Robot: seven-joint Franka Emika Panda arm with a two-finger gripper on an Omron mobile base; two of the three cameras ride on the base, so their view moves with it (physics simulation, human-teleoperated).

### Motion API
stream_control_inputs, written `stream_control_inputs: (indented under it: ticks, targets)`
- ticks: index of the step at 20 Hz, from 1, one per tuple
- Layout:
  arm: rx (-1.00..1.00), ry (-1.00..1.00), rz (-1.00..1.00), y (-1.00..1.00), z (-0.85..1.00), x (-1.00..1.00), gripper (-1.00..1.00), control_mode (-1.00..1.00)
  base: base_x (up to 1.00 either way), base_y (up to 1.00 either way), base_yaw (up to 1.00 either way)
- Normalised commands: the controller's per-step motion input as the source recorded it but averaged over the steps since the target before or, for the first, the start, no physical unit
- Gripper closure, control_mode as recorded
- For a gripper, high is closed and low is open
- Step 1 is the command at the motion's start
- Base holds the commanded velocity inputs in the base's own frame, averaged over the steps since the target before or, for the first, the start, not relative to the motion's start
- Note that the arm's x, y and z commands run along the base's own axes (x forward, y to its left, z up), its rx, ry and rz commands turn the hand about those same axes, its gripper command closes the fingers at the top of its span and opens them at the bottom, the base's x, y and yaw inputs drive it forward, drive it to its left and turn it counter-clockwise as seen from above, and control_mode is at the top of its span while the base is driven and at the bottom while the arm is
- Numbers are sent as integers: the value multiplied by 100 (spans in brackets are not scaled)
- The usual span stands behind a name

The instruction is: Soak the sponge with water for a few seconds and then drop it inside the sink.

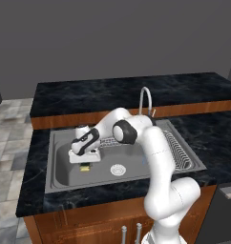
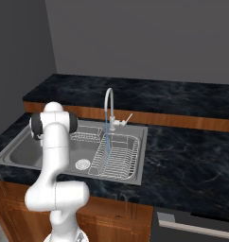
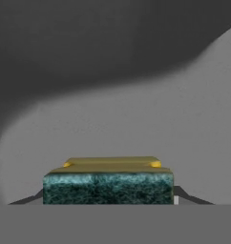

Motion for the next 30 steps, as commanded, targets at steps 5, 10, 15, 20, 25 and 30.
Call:
stream_control_inputs:
  ticks: [5, 10, 15, 20, 25, 30]
  targets:
    - [0, 0, 0, 13, -27, 1, 100, -100, 0, 0, 0]
    - [0, 0, 0, 3, -21, 0, 100, -100, 0, 0, 0]
    - [0, 0, 0, 0, -21, 0, 100, -100, 0, 0, 0]
    - [0, 0, 0, 0, -17, 0, 100, -100, 0, 0, 0]
    - [0, 0, 0, 0, 0, 0, -100, -100, 0, 0, 0]
    - [0, 0, 0, 0, 0, 0, -100, -100, 0, 0, 0]
